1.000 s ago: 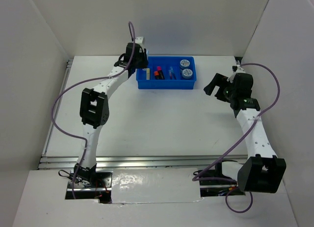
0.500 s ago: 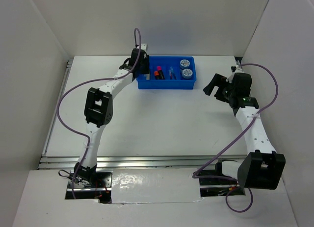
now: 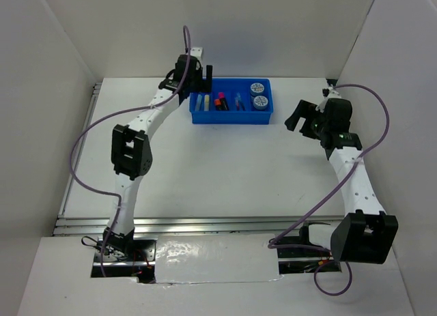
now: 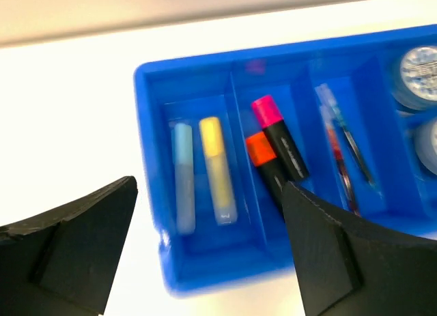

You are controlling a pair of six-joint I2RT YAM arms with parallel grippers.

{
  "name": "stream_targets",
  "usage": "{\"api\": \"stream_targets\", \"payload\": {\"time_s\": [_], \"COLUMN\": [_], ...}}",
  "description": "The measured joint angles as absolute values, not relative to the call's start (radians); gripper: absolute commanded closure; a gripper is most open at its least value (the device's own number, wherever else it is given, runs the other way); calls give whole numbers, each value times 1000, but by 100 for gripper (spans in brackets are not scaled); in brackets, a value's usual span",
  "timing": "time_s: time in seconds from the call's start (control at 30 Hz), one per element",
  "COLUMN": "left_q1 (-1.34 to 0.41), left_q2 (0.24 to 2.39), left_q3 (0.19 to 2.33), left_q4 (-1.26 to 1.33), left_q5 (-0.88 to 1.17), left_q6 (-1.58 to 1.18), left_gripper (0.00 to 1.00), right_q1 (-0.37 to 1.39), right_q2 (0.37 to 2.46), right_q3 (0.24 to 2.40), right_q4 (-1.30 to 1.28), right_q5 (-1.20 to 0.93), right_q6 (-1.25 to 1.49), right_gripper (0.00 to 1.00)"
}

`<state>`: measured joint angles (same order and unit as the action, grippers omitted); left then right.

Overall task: Sort the stationery into containers
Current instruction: Reset both arms

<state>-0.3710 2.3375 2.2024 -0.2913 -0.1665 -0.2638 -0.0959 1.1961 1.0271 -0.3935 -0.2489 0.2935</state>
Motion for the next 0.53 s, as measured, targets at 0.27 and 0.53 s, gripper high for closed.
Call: {"api": "stream_targets", "payload": {"time_s": [0.27,0.53], "left_q1": [-350,-92], "left_q2": [1827,1532], "left_q3": [1858,1339], "left_q4": [-406,-430], "left_q5": [-142,-27], "left_q6": [-181,-163], "left_gripper": [1,1], "right_q1": [-104,-121], "right_q2": [1232,1267], "right_q3": [1124,1076], "right_q4": [-414,-442], "right_q5": [-159,-134], "right_q6": [157,88], "right_gripper": [0,0]}}
